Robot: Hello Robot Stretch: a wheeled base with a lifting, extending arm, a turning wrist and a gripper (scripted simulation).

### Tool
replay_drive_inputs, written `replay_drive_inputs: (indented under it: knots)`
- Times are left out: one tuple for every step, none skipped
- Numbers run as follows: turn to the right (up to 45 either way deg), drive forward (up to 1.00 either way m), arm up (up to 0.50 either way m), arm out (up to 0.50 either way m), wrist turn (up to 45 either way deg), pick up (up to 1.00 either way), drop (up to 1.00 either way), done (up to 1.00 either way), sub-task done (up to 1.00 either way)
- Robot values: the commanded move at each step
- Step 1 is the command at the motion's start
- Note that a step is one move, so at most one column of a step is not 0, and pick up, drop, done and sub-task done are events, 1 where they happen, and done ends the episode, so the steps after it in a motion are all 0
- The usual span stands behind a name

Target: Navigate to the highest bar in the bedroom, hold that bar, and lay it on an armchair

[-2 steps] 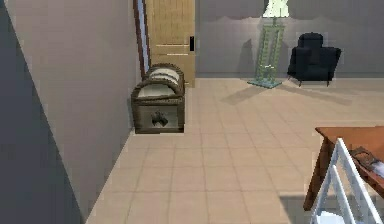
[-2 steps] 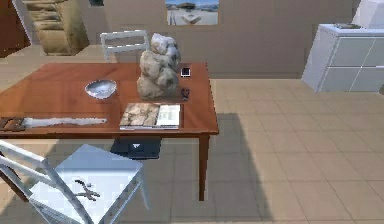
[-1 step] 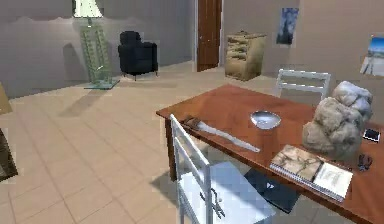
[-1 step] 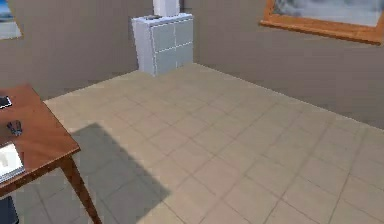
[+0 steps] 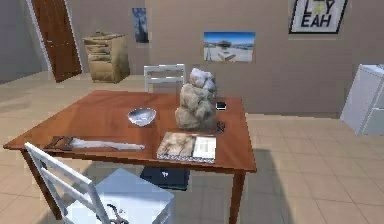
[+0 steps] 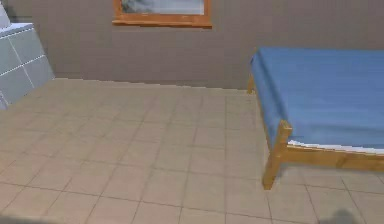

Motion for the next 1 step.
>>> replay_drive_inputs:
  knots:
    - [0.0,0.60,0.00,0.00,0.0,0.00,0.00,0.00,0.00]
